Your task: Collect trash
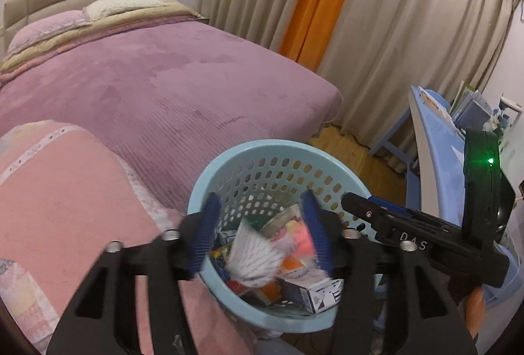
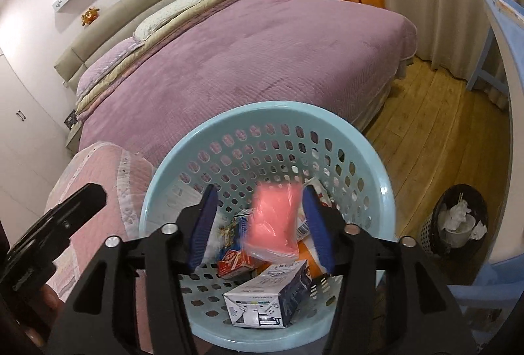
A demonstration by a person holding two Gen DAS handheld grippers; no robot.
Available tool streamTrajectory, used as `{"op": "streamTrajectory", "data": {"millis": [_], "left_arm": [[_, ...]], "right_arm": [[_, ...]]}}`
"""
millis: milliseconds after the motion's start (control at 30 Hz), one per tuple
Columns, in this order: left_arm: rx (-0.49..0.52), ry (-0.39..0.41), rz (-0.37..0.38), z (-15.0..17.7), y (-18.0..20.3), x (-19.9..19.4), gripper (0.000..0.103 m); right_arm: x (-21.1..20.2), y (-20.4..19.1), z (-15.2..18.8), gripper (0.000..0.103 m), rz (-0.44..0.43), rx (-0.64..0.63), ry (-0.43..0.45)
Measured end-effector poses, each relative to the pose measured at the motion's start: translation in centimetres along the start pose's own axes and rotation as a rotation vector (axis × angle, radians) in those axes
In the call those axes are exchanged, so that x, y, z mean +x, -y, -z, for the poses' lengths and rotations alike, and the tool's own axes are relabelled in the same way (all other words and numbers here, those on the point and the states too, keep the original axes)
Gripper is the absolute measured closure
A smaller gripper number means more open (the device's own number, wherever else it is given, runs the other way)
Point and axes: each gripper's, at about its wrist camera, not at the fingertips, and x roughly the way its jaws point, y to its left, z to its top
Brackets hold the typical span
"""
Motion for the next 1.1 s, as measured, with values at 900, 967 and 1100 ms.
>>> {"op": "streamTrajectory", "data": {"millis": [900, 967, 1100], "left_arm": [[-0.014, 0.311, -0.402, 8.1, -3.4, -15.9, 0.016], [-0.013, 0.335, -0.457, 9.6, -4.2, -16.1, 0.016], [-0.054, 0.375, -0.503, 11.6, -6.0, -16.1, 0.016]], "right_arm": [[-9.2, -10.1, 8.0, 0.041, 0.024, -0.259, 0.3], [-10.0, -10.9, 9.4, 0.041, 0.06, -0.285, 0.371], [-10.6, -11.3, 11.0, 0.041, 0.055, -0.286, 0.432]]}}
